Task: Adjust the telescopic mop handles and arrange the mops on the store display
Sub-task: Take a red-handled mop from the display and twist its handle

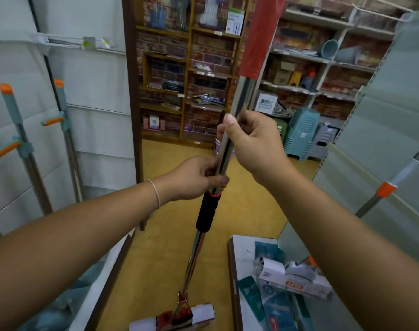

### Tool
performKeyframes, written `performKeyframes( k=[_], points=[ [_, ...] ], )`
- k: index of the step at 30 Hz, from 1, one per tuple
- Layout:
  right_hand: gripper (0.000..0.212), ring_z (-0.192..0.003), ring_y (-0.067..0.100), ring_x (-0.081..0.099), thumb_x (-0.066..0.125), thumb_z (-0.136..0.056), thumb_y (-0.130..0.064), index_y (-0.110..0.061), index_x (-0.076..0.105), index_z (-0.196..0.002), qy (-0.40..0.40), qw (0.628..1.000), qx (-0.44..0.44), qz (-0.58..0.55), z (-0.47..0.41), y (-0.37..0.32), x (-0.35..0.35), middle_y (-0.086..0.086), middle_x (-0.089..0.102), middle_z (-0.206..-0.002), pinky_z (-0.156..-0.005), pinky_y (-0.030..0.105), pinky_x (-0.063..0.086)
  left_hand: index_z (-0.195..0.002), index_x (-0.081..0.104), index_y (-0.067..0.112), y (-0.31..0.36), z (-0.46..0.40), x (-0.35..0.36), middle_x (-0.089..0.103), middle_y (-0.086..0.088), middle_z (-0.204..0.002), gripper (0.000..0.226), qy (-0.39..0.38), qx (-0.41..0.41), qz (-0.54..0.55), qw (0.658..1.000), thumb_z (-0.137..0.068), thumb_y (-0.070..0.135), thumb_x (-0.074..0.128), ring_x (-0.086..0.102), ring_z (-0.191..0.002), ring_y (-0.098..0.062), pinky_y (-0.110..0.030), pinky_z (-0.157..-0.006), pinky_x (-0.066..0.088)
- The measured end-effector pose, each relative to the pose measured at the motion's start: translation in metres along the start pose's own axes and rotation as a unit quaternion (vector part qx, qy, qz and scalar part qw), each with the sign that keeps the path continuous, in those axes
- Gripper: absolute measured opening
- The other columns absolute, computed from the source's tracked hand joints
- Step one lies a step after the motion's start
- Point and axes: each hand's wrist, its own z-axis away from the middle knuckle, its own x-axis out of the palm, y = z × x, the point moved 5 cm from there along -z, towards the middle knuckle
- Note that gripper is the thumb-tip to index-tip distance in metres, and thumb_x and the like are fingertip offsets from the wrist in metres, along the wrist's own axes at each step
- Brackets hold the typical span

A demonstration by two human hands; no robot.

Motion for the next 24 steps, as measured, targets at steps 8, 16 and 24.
performKeyframes(
  k=[8, 16, 24],
  points=[
    [0.011, -0.089, 0.01, 0.071, 0.057, -0.098, -0.03, -0.029, 0.064, -0.089, 0.025, 0.999, 0.01, 0.026, -0.071, 0.05, 0.006, -0.002, 0.074, -0.091, -0.084, 0.04, 0.059, -0.095, 0.068, 0.009, -0.033, -0.092, -0.014, 0.074, -0.006, -0.091, 0.014, 0.0, 0.021, 0.014, 1.0, -0.09, 0.022, 0.067, 0.071, -0.088, -0.017, -0.042, -0.09, 0.055],
    [0.03, -0.05, 0.009, 0.043, 0.062, -0.094, -0.036, -0.009, 0.066, -0.082, 0.087, 0.989, 0.033, 0.112, -0.156, 0.092, 0.011, -0.004, 0.051, -0.057, -0.052, 0.028, 0.037, -0.096, 0.065, -0.002, -0.065, -0.2, -0.036, 0.072, -0.017, -0.094, 0.024, -0.048, 0.045, 0.049, 0.997, -0.089, 0.02, 0.068, 0.07, -0.092, -0.029, -0.05, -0.09, 0.054],
    [0.041, -0.053, 0.012, 0.043, 0.065, -0.092, -0.036, 0.005, 0.063, -0.087, 0.174, 0.974, 0.068, 0.131, -0.235, 0.121, -0.006, 0.008, 0.049, -0.063, -0.053, 0.028, 0.036, -0.086, 0.065, 0.002, -0.069, -0.303, -0.047, 0.072, -0.019, -0.087, 0.03, -0.06, 0.072, 0.04, 0.995, -0.084, 0.031, 0.073, 0.069, -0.081, -0.03, -0.046, -0.079, 0.055]
  ],
)
